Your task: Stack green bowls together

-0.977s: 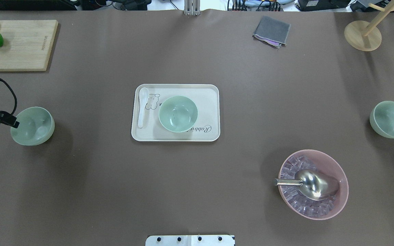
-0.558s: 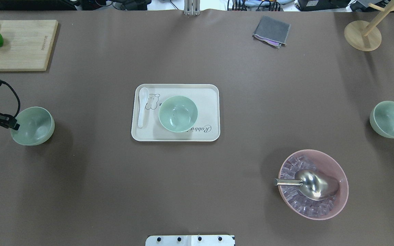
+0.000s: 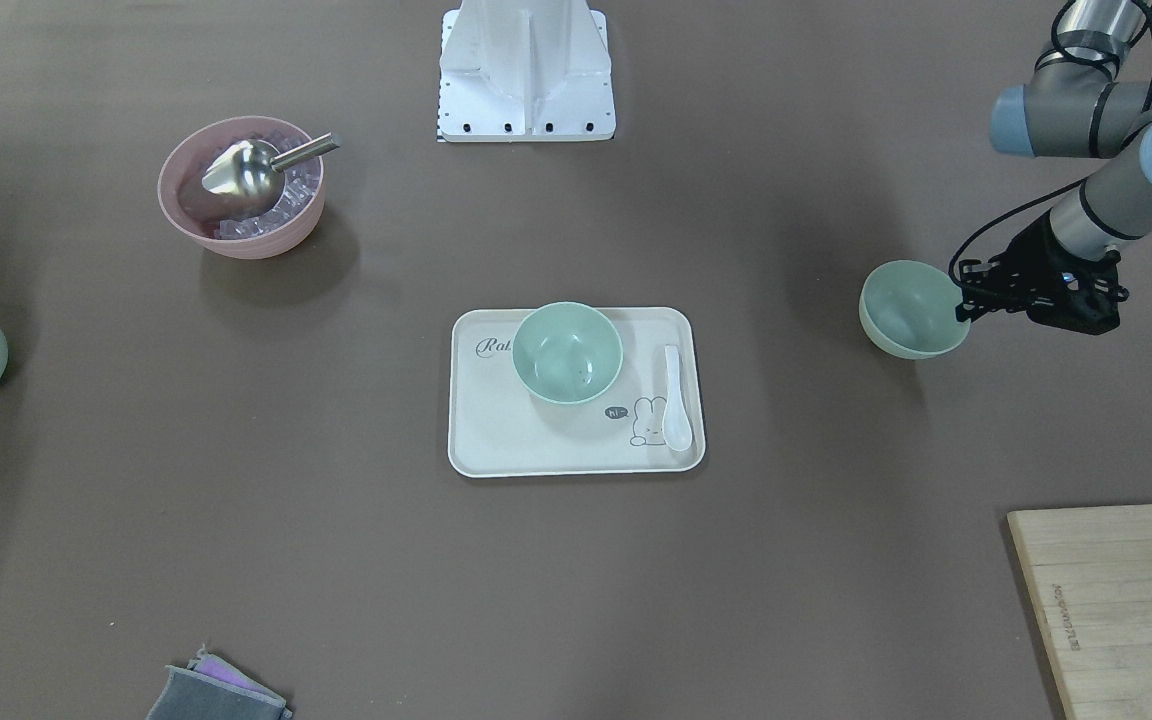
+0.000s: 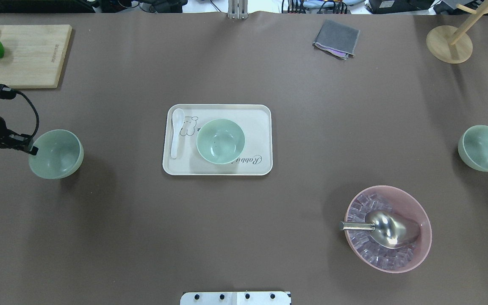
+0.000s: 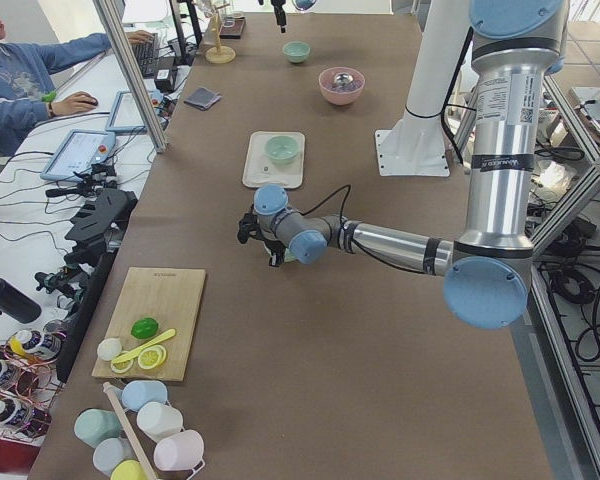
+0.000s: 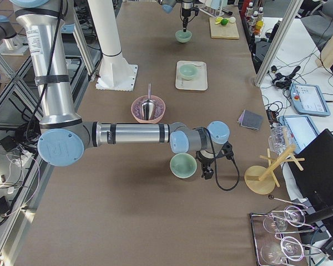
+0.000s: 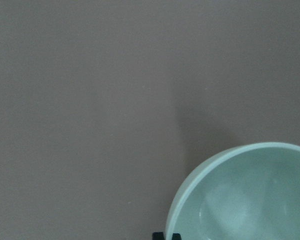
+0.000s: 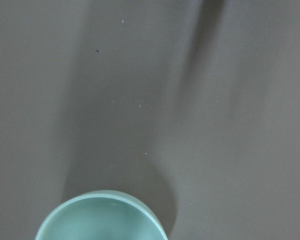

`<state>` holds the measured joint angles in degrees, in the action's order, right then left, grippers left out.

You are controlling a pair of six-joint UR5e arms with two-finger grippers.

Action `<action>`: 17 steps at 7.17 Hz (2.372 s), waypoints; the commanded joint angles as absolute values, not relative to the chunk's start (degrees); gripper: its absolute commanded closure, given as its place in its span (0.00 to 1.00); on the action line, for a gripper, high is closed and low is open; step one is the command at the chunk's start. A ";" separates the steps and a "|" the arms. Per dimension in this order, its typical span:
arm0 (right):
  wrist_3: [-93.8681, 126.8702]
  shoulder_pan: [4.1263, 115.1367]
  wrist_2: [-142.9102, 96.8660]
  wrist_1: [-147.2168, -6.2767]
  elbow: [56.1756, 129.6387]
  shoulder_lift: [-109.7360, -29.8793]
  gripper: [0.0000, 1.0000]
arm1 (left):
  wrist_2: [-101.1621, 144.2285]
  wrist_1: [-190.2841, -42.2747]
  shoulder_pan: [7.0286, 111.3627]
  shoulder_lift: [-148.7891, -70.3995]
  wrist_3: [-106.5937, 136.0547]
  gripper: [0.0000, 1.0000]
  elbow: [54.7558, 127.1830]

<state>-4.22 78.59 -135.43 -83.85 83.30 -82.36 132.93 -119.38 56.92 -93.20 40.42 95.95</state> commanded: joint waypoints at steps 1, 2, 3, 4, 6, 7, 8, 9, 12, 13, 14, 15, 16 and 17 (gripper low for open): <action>-4.31 77.87 -135.44 -83.85 82.01 -82.44 0.03 | 134.12 -118.48 56.87 -101.47 51.11 1.00 96.77; -4.31 77.87 -135.44 -83.24 82.00 -84.01 0.05 | 134.03 -115.95 56.43 -106.47 55.76 1.00 96.85; -4.31 77.70 -135.35 -79.84 80.61 -85.15 0.07 | 133.86 -113.23 55.56 -110.53 58.77 1.00 96.94; -4.22 77.35 -135.44 -77.28 78.59 -85.34 0.09 | 133.51 -111.64 53.37 -113.87 62.45 1.00 96.77; -4.13 76.91 -135.79 -77.17 78.05 -85.34 0.10 | 128.09 -111.09 47.24 -117.93 68.78 1.00 96.33; -4.13 76.47 -135.79 -77.17 78.05 -85.52 0.10 | 125.88 -111.09 44.33 -119.08 71.86 1.00 96.59; -4.22 76.20 -135.79 -77.17 78.05 -85.95 0.10 | 125.25 -111.09 42.21 -120.66 73.81 1.00 96.33; -4.13 76.11 -135.79 -77.17 78.05 -86.13 0.11 | 122.55 -110.31 40.01 -122.24 75.39 1.00 96.15; -4.13 75.32 -135.79 -77.17 78.05 -86.13 0.11 | 120.24 -110.48 37.71 -124.45 75.41 1.00 94.14; -4.13 75.24 -135.79 -77.17 77.96 -86.22 0.11 | 119.97 -110.83 37.53 -124.63 75.41 1.00 93.78; -4.22 75.15 -135.79 -77.17 77.61 -86.22 0.11 | 119.80 -111.35 37.53 -126.20 75.50 0.95 91.69; -4.13 74.71 -135.79 -77.17 77.61 -86.13 0.13 | 118.49 -113.45 37.53 -126.47 75.50 0.12 90.36; -4.13 74.62 -135.79 -77.17 77.61 -86.13 0.17 | 118.39 -114.08 37.62 -126.56 75.59 0.02 90.79; -4.13 74.62 -135.79 -77.17 77.61 -86.13 0.27 | 118.39 -114.08 38.05 -126.48 75.41 0.02 90.79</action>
<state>-4.14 74.71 -135.79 -77.17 77.63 -86.14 118.59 -113.60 37.69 -126.42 75.51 90.89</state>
